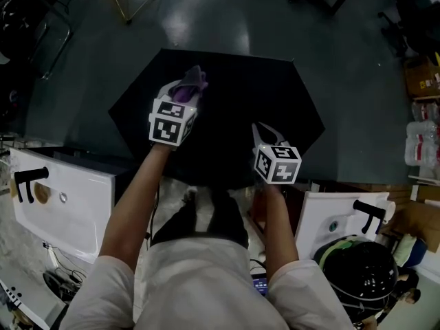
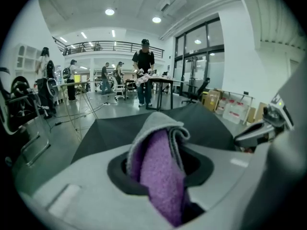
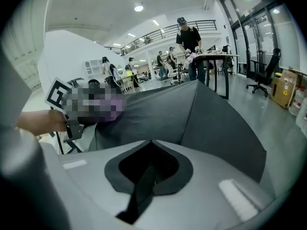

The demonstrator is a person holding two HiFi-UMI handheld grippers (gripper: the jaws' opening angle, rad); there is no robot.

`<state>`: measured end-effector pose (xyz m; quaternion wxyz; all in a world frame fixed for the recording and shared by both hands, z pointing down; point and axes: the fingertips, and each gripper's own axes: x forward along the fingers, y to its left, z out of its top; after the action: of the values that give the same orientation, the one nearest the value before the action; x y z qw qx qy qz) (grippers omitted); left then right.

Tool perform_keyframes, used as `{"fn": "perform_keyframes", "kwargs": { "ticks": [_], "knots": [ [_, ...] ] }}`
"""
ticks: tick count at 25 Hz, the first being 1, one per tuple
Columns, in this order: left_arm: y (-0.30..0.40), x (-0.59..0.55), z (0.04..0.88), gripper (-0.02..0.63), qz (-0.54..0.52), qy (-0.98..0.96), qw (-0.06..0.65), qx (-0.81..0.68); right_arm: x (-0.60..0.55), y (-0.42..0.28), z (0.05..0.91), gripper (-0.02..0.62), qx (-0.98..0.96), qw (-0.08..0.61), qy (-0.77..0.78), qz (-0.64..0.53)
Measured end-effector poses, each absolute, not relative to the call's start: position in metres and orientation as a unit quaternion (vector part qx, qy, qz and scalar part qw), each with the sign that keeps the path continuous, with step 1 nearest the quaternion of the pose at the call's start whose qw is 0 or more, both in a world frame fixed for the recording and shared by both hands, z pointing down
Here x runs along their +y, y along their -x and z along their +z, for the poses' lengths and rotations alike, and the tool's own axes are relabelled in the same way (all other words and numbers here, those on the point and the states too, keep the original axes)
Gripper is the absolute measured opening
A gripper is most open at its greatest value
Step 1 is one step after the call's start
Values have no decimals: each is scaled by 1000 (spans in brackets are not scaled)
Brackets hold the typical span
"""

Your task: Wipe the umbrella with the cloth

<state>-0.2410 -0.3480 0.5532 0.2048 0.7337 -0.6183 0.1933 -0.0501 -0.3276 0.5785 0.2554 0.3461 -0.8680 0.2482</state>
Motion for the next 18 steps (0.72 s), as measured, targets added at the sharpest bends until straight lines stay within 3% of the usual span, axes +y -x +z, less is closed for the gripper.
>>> {"fn": "perform_keyframes", "kwargs": {
  "ticks": [18],
  "knots": [
    [180, -245, 607, 137, 185, -748, 252, -585, -275, 44, 578, 6, -864, 253, -361, 244]
  ]
}}
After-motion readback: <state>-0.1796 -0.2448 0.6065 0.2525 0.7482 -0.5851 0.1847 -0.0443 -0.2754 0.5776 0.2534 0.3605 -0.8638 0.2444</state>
